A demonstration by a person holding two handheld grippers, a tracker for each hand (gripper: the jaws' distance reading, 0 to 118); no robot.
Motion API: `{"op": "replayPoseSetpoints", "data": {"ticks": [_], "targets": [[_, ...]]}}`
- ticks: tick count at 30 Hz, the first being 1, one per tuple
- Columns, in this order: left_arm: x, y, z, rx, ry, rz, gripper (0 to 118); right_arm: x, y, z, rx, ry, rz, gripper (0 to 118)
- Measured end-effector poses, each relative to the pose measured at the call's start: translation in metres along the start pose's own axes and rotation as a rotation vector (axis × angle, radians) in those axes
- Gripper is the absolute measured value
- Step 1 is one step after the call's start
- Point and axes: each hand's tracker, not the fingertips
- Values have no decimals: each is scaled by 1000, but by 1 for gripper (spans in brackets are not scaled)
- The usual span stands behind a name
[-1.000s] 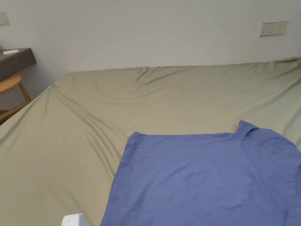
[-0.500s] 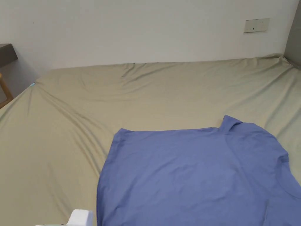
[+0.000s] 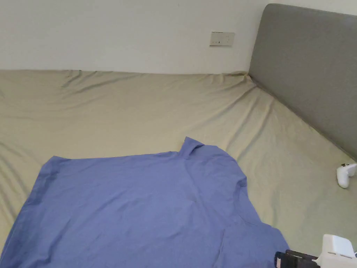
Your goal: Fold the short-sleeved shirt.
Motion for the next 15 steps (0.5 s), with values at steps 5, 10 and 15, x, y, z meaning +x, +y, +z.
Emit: {"op": "replayPoseSetpoints", "data": {"ticks": [5, 10, 15], "targets": [[-20, 0, -13, -17, 25, -3, 5, -4, -6, -21, -154, 32, 18, 92], [-28, -7, -20, -40, 38, 33, 5, -28, -12, -24, -183, -54, 266, 82], [-10, -13, -13, -64, 40, 74, 5, -31, -10, -12, -200, 109, 207, 10]]}}
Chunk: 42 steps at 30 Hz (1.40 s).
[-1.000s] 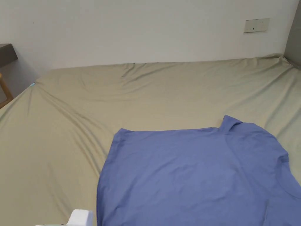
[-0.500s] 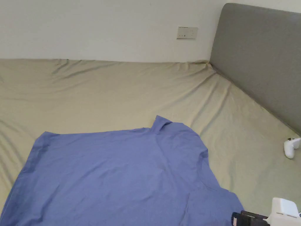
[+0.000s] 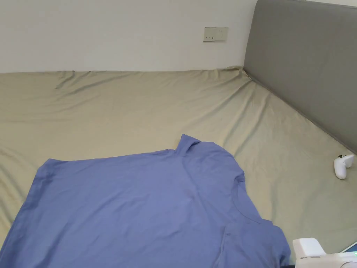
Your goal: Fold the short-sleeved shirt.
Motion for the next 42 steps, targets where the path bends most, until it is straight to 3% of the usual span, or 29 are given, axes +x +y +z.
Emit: {"op": "replayPoseSetpoints", "data": {"ticks": [3, 6, 12, 19, 25, 32, 35, 38, 39, 40, 42], "targets": [[3, -1, 5, -4, -4, -3, 5, -3, 2, 16, 6, -70, 15, 10], [9, 1, 20, -8, -21, -6, 5, 11, 5, 30, 18, 4, -84, 10], [2, 11, 49, -33, -69, -2, 5, 26, 3, 73, 32, 72, -131, 10], [-6, 7, 64, -146, -121, 55, 5, 28, 0, 81, -110, 73, -184, 10], [-7, 45, 34, -184, -130, 65, 5, 29, 41, 72, -155, 139, -263, 10], [-10, 124, -36, -244, -135, 184, 5, 40, 133, 25, -199, 219, -411, 10], [-2, 146, -70, -278, -109, 192, 5, 39, 167, -16, -243, 196, -511, 10], [-28, 169, -110, -274, -131, 309, 6, 37, 187, -53, -255, 135, -575, 12], [-30, 173, -116, -255, -144, 325, 10, 34, 189, -60, -236, 126, -603, 14], [4, 163, -98, -247, -143, 332, 25, 30, 190, -63, -200, 122, -622, 22], [9, 163, -97, -222, -127, 350, 81, 23, 187, -61, -125, 111, -665, 61]]}}
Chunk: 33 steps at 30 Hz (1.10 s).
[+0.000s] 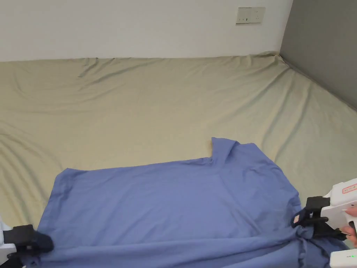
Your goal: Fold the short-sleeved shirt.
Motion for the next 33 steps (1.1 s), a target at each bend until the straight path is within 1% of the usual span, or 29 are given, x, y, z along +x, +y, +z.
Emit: {"op": "replayPoseSetpoints", "data": {"ticks": [1, 2, 3, 5, 6, 7, 8, 9, 10, 13, 14, 15, 16, 17, 18, 19, 20, 21, 22, 23, 24, 25, 26, 27, 28, 29, 30, 31, 33], "targets": [[0, -2, 2, 32, -24, 8, 111, -2, -6, 3, 53, 39, -11, 93], [-9, -2, 6, 59, -57, 8, 118, -3, -14, 7, 120, 95, -12, 111], [-10, -7, 11, 97, -93, 3, 118, -2, -21, 14, 186, 144, -7, 118], [-10, -22, 33, 290, -224, -21, 116, -2, -41, 32, 353, 242, 29, 118], [-28, -15, 38, 373, -247, -39, 116, -2, -52, 40, 430, 274, 42, 118], [-30, -23, 48, 450, -261, -58, 116, 12, -40, 42, 490, 281, 67, 118], [-31, -35, 60, 546, -264, -84, 116, 14, -53, 51, 548, 283, 114, 118], [-31, -48, 70, 626, -256, -117, 117, 15, -67, 60, 598, 289, 156, 118], [-10, -79, 82, 702, -238, -160, 118, 16, -82, 69, 639, 296, 195, 118], [-5, -132, 111, 910, -112, -292, 118, 22, -131, 92, 764, 341, 299, 118], [-2, -155, 117, 983, -64, -334, 112, 25, -149, 100, 804, 342, 327, 117], [-1, -172, 122, 1045, -20, -364, 96, 26, -166, 104, 834, 339, 353, 107], [1, -187, 127, 1072, 13, -398, 56, 26, -183, 109, 896, 309, 387, 73], [2, -197, 129, 1074, 46, -420, 15, 25, -195, 112, 939, 286, 420, 29], [11, -206, 129, 1070, 107, -438, 1, 20, -205, 115, 967, 200, 460, 2], [12, -211, 131, 1060, 146, -428, 0, 19, -213, 112, 968, 114, 480, 1], [13, -211, 132, 1030, 119, -416, 0, 20, -214, 111, 978, 109, 489, 1], [13, -203, 132, 946, 101, -408, 0, 21, -209, 112, 935, 170, 502, 1], [20, -188, 130, 842, 131, -389, 0, 21, -204, 112, 889, 217, 512, 1], [23, -173, 124, 715, 167, -369, 0, 15, -208, 110, 869, 225, 518, 1], [25, -156, 114, 521, 183, -355, 0, 13, -206, 109, 875, 208, 521, 1], [22, -141, 100, 352, 181, -328, 2, 12, -203, 109, 860, 202, 531, 1], [3, -120, 79, 220, 177, -303, 14, 10, -201, 108, 845, 200, 540, 1], [-4, -115, 63, 144, 151, -287, 36, 4, -207, 108, 840, 203, 549, 1], [-6, -112, 49, 144, 143, -306, 80, 4, -207, 107, 831, 214, 552, 1], [-5, -110, 37, 154, 180, -322, 109, 3, -206, 106, 816, 228, 555, 1], [-14, -104, 24, 183, 233, -315, 118, 3, -205, 105, 801, 237, 559, 1], [-16, -100, 14, 201, 275, -308, 115, 5, -208, 104, 789, 239, 567, 1], [-21, -92, 0, 279, 286, -332, 114, 5, -207, 103, 766, 232, 596, 1]]}}
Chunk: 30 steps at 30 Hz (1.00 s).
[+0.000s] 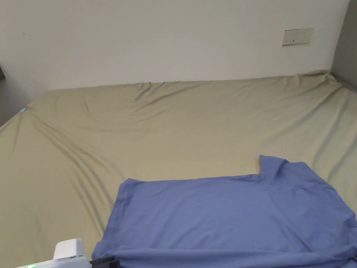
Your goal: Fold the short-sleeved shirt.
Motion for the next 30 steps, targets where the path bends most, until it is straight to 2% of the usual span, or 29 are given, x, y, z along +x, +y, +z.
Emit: {"op": "replayPoseSetpoints", "data": {"ticks": [2, 4, 5, 6, 8, 9, 12, 13, 14, 16, 20, 21, 22, 23, 24, 26, 28, 29, 30], "targets": [[-2, -3, -28, -30, 18, 7, 114, 0, -3, -1, -23, -2, 39, 1], [3, -21, -51, -178, 39, -57, 116, -1, -5, -1, -39, -18, 83, 1], [18, -23, -39, -15, 80, -172, 118, -1, -5, -2, -42, -21, 99, 1], [20, -19, -38, -60, 64, -165, 117, -7, -4, 1, -43, -25, 112, 1], [14, -10, -32, -107, 39, -98, 108, -7, -4, 2, -44, -30, 118, 1], [23, -8, -16, -106, 13, -103, 100, -4, -4, 2, -49, -33, 115, 1], [33, -10, 4, -68, -14, -226, 55, 12, -4, 3, -59, -43, 43, 1], [24, -10, -9, -69, 3, -247, 35, 18, -3, 3, -62, -47, 4, 1], [22, -10, -8, -74, -8, -229, 24, 27, -1, 2, -60, -52, -23, 1], [13, -7, -5, -70, -46, -186, 8, 45, 5, -1, -56, -72, -76, 1], [4, 6, 9, -48, -74, -148, 4, 82, 20, -22, -147, -149, -128, 2], [9, 5, 25, -34, -77, -153, 3, 92, 21, -33, -187, -143, -136, 8], [11, 5, 31, -26, -76, -167, 3, 95, 24, -44, -248, -126, -129, 42], [11, 5, 34, -8, -71, -185, 3, 99, 25, -55, -329, -137, -112, 84], [12, 5, 40, 2, -69, -196, 3, 102, 23, -66, -370, -150, -97, 118], [15, 8, 46, 42, -113, -202, 3, 110, 14, -86, -456, -191, -81, 111], [22, 12, 52, 49, -100, -218, 3, 122, -3, -109, -493, -228, -66, 110], [25, 14, 56, 51, -103, -220, 3, 127, -11, -121, -549, -288, -45, 107], [27, 15, 57, 50, -108, -217, 3, 127, -11, -127, -593, -310, -28, 92]]}}
